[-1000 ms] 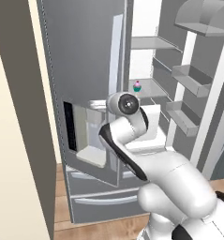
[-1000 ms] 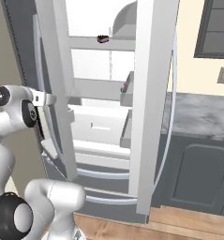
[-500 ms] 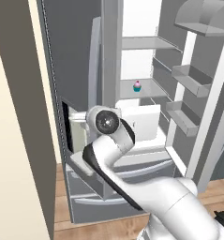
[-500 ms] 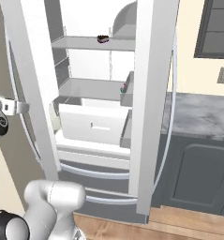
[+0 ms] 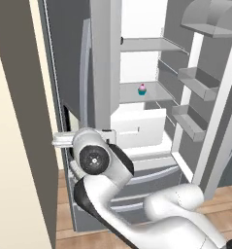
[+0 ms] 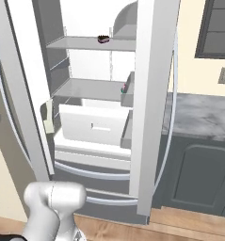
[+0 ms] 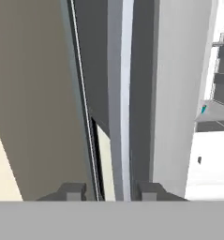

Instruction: Take the cake and cupcake from the fridge and place them on the empty tray on the dining counter.

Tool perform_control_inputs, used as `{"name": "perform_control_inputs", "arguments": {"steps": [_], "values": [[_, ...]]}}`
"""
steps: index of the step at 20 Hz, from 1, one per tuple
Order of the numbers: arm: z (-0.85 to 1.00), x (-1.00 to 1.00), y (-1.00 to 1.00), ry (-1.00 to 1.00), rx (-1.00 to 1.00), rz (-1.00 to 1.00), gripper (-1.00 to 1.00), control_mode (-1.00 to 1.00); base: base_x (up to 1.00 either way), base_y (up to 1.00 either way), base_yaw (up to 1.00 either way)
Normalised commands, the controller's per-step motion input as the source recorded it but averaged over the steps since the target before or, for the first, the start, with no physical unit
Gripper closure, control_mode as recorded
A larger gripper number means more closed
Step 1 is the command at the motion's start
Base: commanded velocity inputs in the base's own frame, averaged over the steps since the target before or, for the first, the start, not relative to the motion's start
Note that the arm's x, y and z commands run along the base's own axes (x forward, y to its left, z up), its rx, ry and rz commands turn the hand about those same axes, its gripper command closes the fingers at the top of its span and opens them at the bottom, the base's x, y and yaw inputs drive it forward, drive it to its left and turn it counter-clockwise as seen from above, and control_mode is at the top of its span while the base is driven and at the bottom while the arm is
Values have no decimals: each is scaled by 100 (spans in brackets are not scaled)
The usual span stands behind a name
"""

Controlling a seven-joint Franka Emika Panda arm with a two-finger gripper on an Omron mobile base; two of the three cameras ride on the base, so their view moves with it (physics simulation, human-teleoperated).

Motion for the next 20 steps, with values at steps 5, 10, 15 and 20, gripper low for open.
{"name": "perform_control_inputs", "arguments": {"steps": [5, 10, 15, 20], "values": [[35, -59, -36, -15, 0, 0, -100, -100, 0, 0, 0], [11, -10, -92, -10, 1, 0, -100, -100, 0, 0, 0], [10, 0, -88, -2, 6, 8, -100, -100, 0, 0, 0], [5, 0, -81, 0, 9, 15, -100, -100, 0, 0, 0]]}}
